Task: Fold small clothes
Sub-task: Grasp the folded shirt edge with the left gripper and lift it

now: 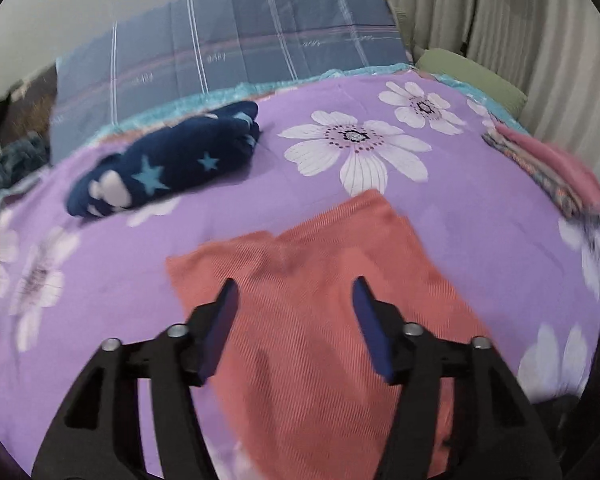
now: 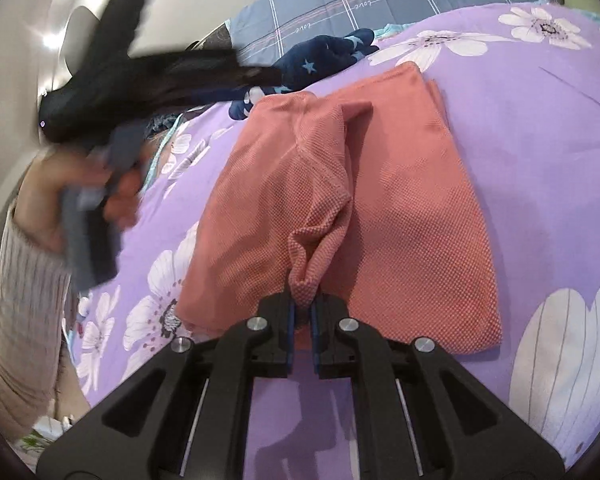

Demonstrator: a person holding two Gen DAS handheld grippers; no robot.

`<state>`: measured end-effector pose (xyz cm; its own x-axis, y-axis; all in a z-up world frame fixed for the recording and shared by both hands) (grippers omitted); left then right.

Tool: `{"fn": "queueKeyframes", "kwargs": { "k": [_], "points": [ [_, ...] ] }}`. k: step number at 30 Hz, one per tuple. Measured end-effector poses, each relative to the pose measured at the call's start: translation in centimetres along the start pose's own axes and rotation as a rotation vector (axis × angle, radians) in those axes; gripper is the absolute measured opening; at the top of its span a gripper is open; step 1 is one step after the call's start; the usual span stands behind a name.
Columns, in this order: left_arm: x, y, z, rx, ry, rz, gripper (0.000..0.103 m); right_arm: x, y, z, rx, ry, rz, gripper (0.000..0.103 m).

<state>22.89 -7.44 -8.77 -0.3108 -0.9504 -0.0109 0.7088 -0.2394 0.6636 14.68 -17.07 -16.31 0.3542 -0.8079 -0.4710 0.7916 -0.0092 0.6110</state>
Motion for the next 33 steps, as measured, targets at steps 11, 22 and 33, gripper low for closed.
{"fn": "queueKeyframes", "kwargs": {
  "k": [11,22,33],
  "points": [
    [7.9,-11.3,3.9,-0.053,-0.192,-0.117,0.063,4.3,4.0,4.3,-0.006,-0.047,-0.019,0.026],
    [11.3,-12.8,1.0,-0.009,-0.052,-0.328,0.063,5.2,10.1,-4.2,-0.212,0.121,-0.114,0.036],
    [5.3,-11.6,1.0,-0.021,-0.128,-0.068,0.009,2.9,13.2,-11.8,-0.351,0.236,-0.208,0.052]
  ]
}}
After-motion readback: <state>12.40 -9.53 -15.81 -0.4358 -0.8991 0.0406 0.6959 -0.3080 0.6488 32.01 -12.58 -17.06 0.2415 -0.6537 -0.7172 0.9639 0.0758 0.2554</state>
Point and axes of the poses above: each gripper's, at about its wrist camera, not at the fingertips, and z roughly against the way its jaws point, x to its right, y to its top, the point moved 10 cm from there along -z, roughly the way its jaws point, and after that the axes turned 4 degrees about z, right-handed, at the moved point
